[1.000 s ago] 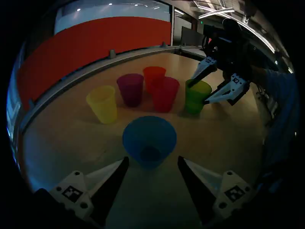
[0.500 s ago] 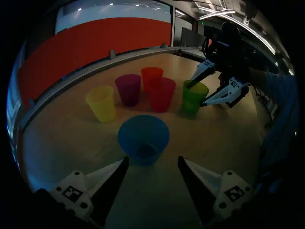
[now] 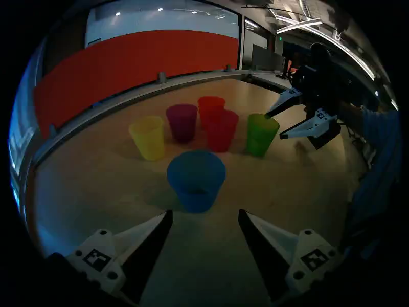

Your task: Pour water

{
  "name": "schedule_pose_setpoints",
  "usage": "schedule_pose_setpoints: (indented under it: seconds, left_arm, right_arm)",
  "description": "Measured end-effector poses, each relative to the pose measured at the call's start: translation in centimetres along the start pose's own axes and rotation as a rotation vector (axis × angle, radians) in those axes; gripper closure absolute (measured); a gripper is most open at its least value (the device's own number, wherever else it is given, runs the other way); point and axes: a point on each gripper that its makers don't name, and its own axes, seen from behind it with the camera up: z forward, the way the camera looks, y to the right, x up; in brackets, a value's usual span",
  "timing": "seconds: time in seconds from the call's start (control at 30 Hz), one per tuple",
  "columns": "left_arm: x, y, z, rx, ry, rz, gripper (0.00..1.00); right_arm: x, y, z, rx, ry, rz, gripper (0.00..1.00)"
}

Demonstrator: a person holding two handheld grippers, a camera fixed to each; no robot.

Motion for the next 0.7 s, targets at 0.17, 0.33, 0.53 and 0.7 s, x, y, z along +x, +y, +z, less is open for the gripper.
schedule_pose_setpoints:
  seconds: [0.17, 0.33, 0.53, 0.7]
  left_arm:
    - [-0.3, -0.1, -1.1, 0.027, 0.016, -0.02, 0.05]
    - [-0.4, -0.4, -2.4, 0.061, 0.038, -0.031, 0.05]
    - [-0.2, -0.7, -3.4, 0.102, 0.077, -0.053, 0.05]
    - [0.0, -0.9, -3.9, 0.132, 0.109, -0.077, 0.05]
  right_arm:
    - [0.0, 0.2, -1.7, -0.031, 0.02, 0.015, 0.0]
    - [-0.2, 0.4, -3.3, -0.064, 0.039, 0.026, 0.0]
    - [0.1, 0.3, -4.7, -0.101, 0.073, 0.053, 0.0]
    - [0.9, 0.4, -5.5, -0.136, 0.12, 0.079, 0.0]
